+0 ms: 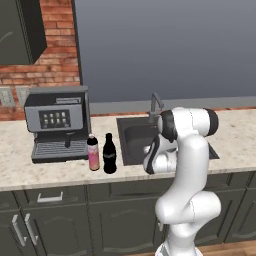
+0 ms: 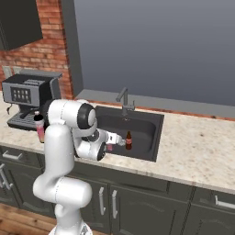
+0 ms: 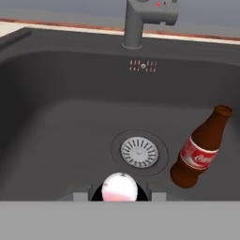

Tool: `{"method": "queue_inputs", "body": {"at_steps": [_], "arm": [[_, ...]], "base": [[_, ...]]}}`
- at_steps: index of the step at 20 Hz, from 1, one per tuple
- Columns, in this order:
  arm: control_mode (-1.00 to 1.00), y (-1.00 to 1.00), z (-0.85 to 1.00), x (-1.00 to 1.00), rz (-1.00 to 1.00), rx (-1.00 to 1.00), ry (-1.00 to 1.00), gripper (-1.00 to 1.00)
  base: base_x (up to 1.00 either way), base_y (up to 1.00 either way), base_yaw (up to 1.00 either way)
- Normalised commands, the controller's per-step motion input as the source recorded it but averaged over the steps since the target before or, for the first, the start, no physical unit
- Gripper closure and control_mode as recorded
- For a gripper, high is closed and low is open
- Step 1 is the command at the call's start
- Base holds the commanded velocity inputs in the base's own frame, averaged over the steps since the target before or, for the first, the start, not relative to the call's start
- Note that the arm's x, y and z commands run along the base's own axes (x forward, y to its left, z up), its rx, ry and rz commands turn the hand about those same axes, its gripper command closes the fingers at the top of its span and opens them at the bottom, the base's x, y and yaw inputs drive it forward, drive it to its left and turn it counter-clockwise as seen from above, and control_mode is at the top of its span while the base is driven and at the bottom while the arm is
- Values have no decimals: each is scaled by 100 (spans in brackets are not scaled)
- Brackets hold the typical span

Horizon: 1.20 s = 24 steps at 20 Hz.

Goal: Place the large bottle from the dining counter next to the other large bottle outside the sink, and place the small bottle from the dining counter next to the other small bottle inside the sink.

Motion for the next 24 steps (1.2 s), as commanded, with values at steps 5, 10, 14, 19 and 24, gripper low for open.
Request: {"method": "queue_inputs", "body": {"at_steps": [5,10,14,19,24], "arm": [[-100,-12,0,17,0,0,-6,100],[-100,-5,0,12,0,0,-5,100],[-100,0,-1,9,0,0,-4,100],[-100,0,-18,10,0,0,-1,100],[-100,0,-34,5,0,0,0,100]], "base": [[0,0,0],[0,0,0],[0,0,0],[0,0,0],[0,0,0]]}}
